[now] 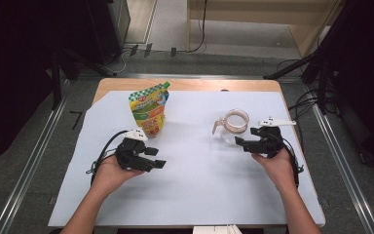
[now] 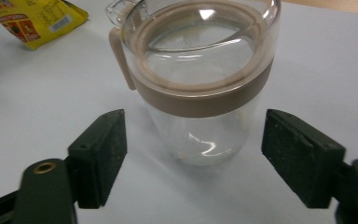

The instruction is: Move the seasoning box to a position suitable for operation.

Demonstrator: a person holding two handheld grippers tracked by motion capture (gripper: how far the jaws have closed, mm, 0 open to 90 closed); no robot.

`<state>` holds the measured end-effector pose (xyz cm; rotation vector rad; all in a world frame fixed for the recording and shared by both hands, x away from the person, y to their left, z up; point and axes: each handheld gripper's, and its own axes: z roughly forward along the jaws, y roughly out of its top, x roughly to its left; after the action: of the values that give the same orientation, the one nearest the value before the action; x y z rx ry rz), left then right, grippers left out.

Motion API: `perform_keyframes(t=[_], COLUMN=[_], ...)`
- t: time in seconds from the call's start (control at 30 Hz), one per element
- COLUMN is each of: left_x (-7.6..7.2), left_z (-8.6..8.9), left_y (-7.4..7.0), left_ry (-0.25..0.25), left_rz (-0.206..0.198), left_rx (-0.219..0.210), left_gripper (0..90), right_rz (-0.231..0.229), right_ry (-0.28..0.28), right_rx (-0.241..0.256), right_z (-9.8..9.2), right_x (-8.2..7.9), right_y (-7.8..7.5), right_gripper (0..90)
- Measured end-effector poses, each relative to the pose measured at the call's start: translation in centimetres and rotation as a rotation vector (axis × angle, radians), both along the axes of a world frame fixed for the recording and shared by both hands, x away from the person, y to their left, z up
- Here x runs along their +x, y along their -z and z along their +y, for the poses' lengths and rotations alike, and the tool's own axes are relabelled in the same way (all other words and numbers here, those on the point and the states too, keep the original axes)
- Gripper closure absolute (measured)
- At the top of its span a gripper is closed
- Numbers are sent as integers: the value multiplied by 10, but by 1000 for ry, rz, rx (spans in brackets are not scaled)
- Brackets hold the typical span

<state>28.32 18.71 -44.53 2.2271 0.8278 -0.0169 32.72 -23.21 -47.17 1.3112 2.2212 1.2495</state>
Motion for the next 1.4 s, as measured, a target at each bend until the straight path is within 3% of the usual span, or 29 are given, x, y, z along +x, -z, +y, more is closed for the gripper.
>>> perform_keyframes(t=[0.2,0.27,0.37,0.47,0.67,0.83,0.93,1.13,1.4], left_x=[-1,-2,-3,-4,-7,-7,-8,-9,-8], left_z=[2,3,4,7,11,17,19,19,16], left_y=[0,0,-1,-1,0,0,-1,0,1], left_ry=[-10,-11,-19,-27,-44,-59,-68,-62,-57], left_rz=[-3,-2,-2,-3,2,1,2,3,8], left_rx=[-1,-4,-4,-2,-3,-3,-7,0,1], left_gripper=[401,400,400,400,400,400,400,400,399], right_rz=[-2,21,18,-12,-29,-49,-86,-140,-161], right_ry=[9,5,14,50,61,68,69,87,91], right_rx=[-22,1,-2,-28,2,-11,-18,-13,-14], right_z=[7,11,16,22,23,28,31,37,39], right_x=[6,8,9,14,23,26,29,33,33], right_y=[8,10,12,15,23,28,31,37,38], right_gripper=[150,137,124,125,124,112,104,100,110])
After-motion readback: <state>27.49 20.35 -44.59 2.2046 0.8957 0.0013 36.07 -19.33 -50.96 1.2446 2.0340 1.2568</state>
